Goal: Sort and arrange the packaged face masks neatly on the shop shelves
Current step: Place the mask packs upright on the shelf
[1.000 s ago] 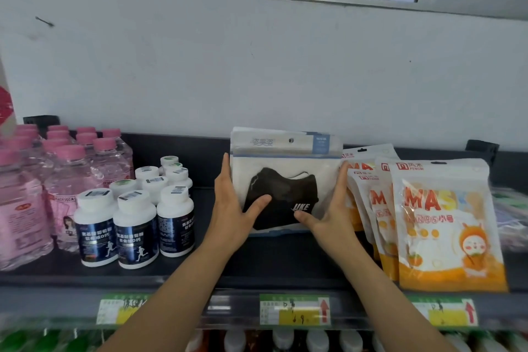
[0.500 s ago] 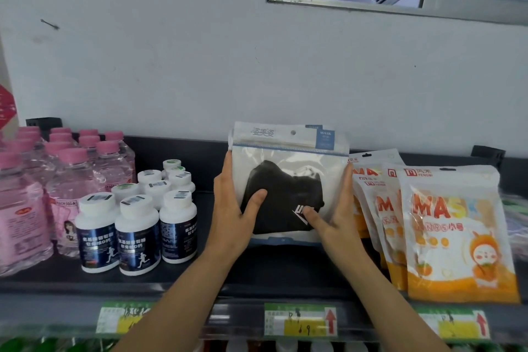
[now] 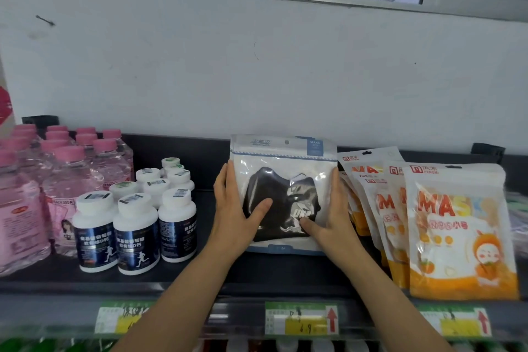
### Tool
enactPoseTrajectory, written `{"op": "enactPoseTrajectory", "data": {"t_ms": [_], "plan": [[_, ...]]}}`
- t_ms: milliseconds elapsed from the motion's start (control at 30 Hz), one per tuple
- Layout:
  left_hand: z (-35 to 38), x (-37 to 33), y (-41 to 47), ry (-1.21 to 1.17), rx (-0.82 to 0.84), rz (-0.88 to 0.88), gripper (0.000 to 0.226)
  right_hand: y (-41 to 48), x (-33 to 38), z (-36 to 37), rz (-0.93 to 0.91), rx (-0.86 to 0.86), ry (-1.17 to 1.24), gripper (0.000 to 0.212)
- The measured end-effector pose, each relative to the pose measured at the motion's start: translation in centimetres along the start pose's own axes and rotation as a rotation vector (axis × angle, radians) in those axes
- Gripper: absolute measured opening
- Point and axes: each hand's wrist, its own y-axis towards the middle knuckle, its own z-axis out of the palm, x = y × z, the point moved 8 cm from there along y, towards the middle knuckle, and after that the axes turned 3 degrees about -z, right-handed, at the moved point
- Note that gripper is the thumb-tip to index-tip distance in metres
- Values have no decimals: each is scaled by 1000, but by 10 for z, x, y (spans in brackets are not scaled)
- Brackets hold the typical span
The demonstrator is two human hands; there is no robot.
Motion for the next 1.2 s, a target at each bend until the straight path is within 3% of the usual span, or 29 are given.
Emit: {"op": "enactPoseTrajectory", "data": {"t_ms": [167,300,400,600,833,1033,1100,1200], "plan": [[2,6,0,23,11,-46,103,0,-1,0,13,-1,-138,107],[9,25,1,96,100,-182,87,2,-15,-1,96,-14,-164,107],[9,36,3,124,119,-287,67,1,-33,-1,270,-24,-23,97],[7,42,0,209,150,-433,70,-3,-47,-4,428,-96,330,79],[1,46,0,175,113,-509,64,-5,-27,11,341,245,131,126],[-2,46,0,197,93,-553,50,0,-24,2,241,179,89,135],[-2,47,2,201,94,-568,46,2,-25,1,241,142,94,128],[0,48,4,199,127,-581,55,4,-30,1,317,57,70,94]]}}
